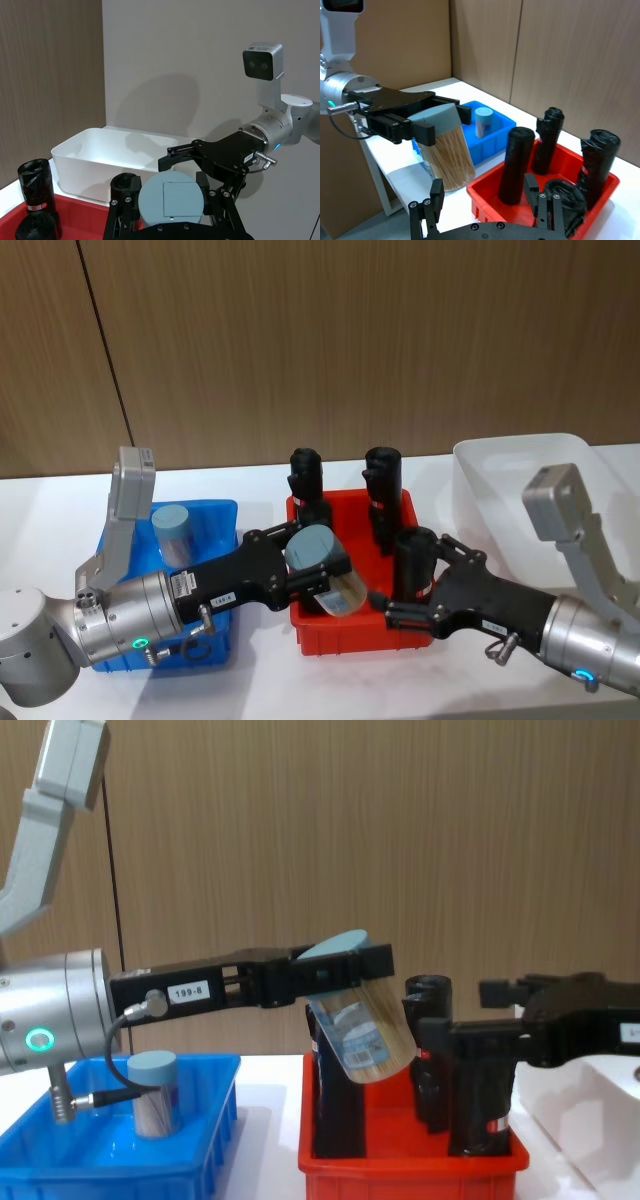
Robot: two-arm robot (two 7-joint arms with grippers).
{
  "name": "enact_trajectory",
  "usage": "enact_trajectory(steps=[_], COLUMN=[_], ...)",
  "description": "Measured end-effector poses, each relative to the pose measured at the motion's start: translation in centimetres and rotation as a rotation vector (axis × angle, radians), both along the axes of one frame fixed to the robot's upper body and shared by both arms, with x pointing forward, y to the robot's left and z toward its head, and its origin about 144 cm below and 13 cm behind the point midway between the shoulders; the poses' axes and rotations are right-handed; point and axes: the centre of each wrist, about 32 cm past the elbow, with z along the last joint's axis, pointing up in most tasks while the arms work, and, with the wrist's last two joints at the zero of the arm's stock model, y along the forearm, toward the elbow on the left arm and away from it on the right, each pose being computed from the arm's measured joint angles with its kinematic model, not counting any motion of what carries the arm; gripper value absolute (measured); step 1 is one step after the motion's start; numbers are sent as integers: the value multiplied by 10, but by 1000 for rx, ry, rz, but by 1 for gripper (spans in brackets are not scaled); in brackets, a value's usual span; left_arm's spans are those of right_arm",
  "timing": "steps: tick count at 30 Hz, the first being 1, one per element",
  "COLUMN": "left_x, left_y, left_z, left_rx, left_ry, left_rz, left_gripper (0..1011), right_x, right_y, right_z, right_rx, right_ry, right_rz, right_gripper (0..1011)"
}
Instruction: Pick the cotton swabs from the blue box and place them into the white box.
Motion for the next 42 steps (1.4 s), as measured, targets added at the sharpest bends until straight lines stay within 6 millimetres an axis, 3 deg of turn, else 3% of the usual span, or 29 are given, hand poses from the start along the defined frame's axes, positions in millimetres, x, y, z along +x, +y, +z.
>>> enact_trajectory(steps=[42], left_x=[0], left_y=[0], left_z=[0], left_rx=[0], left_ry=[0], left_rz=[0], left_gripper=[666], right_x=[27], right_y=[38], right_z=[0], right_rx=[-48], right_ry=[13], right_rz=[151], right_gripper=[1002])
